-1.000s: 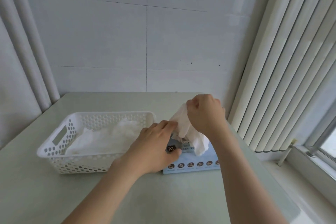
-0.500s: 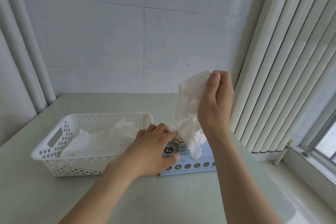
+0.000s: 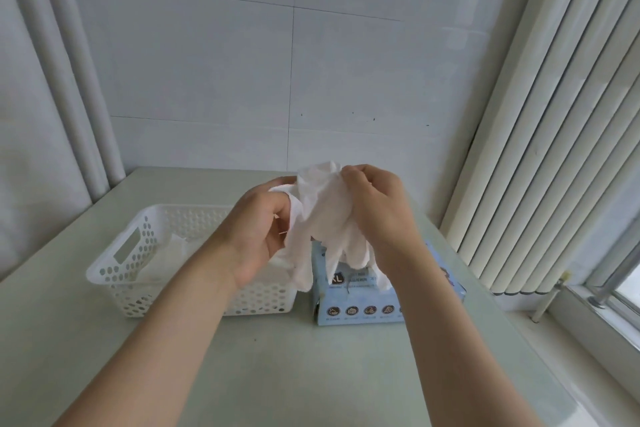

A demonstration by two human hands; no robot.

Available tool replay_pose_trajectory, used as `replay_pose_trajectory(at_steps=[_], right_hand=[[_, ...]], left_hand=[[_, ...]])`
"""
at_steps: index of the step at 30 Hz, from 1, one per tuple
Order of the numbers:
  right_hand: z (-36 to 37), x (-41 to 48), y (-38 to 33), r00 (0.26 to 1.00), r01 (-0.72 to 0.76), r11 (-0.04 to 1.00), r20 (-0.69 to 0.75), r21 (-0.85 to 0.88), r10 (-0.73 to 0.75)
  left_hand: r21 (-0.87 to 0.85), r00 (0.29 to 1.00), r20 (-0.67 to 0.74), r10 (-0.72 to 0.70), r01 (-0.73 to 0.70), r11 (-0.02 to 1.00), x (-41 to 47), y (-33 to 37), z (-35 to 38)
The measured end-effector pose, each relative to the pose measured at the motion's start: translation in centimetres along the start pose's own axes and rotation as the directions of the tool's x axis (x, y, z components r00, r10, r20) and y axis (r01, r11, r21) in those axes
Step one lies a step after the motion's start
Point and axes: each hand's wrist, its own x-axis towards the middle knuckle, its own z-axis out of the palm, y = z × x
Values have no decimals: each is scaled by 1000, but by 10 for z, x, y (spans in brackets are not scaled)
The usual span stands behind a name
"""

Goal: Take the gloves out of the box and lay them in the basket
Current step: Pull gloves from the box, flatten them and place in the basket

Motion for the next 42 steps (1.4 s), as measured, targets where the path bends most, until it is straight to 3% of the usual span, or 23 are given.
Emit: replay_pose_trajectory(at_steps=[5, 8, 12, 16, 18, 21, 25, 28, 30, 32, 34, 36, 39, 42], right_hand=[[4, -2, 1, 990, -126, 992, 68, -19, 127], [7, -1, 3, 994, -75, 997, 73, -29, 77], [11, 1, 7, 998, -36, 996, 44, -83, 40], [13, 1, 8, 991, -12, 991, 130, -136, 30], [14, 2, 9, 988, -6, 989, 152, -146, 29], [16, 1, 9, 985, -8, 993, 168, -119, 28], [17, -3, 8, 982, 30, 963, 187, -267, 21], [17, -7, 6, 977, 28, 899, 200, -437, 67], [17, -8, 5, 980, 55, 860, 191, -508, 50], [18, -8, 5, 986, 82, 865, 168, -496, 3], [21, -9, 1, 988, 88, 906, 153, -413, -26], [22, -9, -2, 991, 57, 942, 136, -332, -12], [21, -7, 0, 991, 1, 971, 130, -240, 31], [17, -2, 7, 994, -46, 977, 87, -209, 65]], left_hand=[[-132, 988, -130, -79, 62, 989, 2, -1, -3], [-130, 980, -180, -83, 59, 990, 2, 4, -7], [-279, 967, -217, -133, 69, 958, 1, 5, -25], [-307, 948, -194, -253, 186, 933, 3, 4, -34], [-171, 943, -206, -261, 228, 959, 0, 6, -32], [173, 929, -364, -68, 139, 975, -1, 5, -33], [491, 901, -387, 196, 21, 871, -2, 6, -37], [631, 842, -412, 349, -12, 776, 0, 6, -39], [659, 816, -439, 377, 7, 752, 2, 3, -40], [583, 820, -478, 315, 29, 812, 6, 1, -42], [427, 870, -454, 192, 23, 904, 8, 1, -41], [382, 927, -355, 121, 25, 924, 7, 1, -39], [482, 945, -241, 220, -80, 872, 3, -1, -37], [531, 881, -303, 362, -159, 832, 1, 2, -35]])
